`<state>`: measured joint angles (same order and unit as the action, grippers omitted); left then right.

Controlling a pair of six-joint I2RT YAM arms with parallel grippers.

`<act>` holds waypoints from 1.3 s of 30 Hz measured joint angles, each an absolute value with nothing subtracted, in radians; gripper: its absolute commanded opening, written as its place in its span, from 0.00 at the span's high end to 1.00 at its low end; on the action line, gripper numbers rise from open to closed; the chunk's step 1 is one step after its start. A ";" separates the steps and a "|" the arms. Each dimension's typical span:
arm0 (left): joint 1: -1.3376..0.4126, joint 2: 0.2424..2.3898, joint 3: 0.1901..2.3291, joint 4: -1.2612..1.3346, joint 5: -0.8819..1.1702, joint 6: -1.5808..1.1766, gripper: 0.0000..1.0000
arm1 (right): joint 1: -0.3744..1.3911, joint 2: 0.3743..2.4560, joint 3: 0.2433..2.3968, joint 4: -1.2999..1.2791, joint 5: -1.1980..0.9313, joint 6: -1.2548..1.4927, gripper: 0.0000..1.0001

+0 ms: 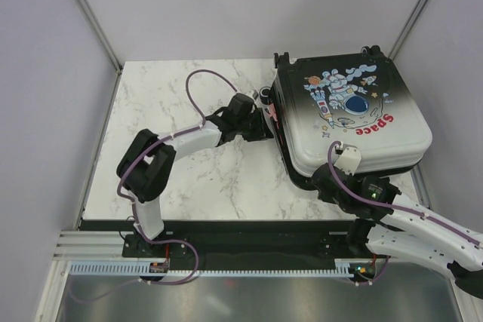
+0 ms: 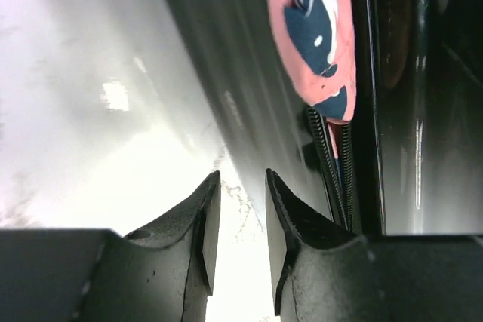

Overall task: Pack the luggage
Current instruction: Zip the luggage at the center of the board.

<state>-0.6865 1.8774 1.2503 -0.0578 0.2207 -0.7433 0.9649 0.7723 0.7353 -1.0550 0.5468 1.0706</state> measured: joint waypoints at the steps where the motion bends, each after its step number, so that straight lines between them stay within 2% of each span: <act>1: -0.685 1.864 1.250 -0.080 0.195 -0.743 0.63 | 0.965 0.769 0.734 -1.055 0.546 1.074 1.00; 9: -0.642 1.779 1.246 -0.120 0.132 -0.754 0.62 | 0.965 0.749 0.726 -1.055 0.545 1.096 1.00; 39: -0.634 1.908 1.394 -0.084 0.136 -0.770 0.60 | 0.965 0.772 0.734 -1.056 0.548 1.086 1.00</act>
